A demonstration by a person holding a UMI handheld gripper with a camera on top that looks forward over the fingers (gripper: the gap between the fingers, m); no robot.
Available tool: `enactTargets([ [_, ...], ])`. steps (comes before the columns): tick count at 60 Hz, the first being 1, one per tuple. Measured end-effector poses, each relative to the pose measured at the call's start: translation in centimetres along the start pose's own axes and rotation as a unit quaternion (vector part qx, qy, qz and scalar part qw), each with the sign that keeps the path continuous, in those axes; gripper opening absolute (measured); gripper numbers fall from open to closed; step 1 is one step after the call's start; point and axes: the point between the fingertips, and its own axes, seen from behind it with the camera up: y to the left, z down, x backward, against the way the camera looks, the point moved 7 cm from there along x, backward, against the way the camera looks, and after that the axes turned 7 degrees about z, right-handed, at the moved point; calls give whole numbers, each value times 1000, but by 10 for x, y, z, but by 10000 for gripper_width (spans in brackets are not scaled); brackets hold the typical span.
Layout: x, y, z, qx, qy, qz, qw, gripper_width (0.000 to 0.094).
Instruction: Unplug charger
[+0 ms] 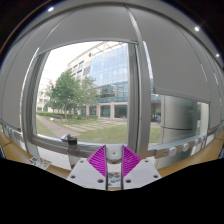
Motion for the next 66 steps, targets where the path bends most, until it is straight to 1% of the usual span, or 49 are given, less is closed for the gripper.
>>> enactTargets([
  [3, 1, -26, 9, -5, 6, 8, 1000, 158],
  [6, -3, -53, 34, -8, 32, 16, 999, 158],
  [13, -25, -85, 130, -12, 122, 25, 992, 159],
  [14, -22, -95, 151, -11, 131, 26, 991, 159],
  [15, -25, -96, 152, -14, 144, 25, 989, 160],
  [18, -33, -104, 177, -20, 172, 28, 984, 159],
  [19, -33, -108, 200, -20, 180, 29, 983, 172],
  [24, -34, -118, 224, -31, 214, 30, 976, 173],
  [26, -33, -120, 232, -35, 222, 29, 974, 174],
  [27, -44, -122, 250, -33, 227, 30, 973, 173],
  [29, -33, -122, 253, -35, 232, 30, 972, 173],
  [38, -30, -123, 268, -48, 234, 31, 970, 199],
  [46, -27, -124, 274, -41, 229, 43, 972, 260],
  [52, -26, -128, 274, -29, 231, 68, 970, 396],
  [55, -24, -127, 268, -24, 228, 75, 971, 478],
  [57, -22, -126, 261, -23, 224, 80, 971, 509],
  [63, -8, -115, 219, -22, 182, 90, 979, 560],
  [66, 6, -105, 194, -23, 162, 90, 982, 651],
])
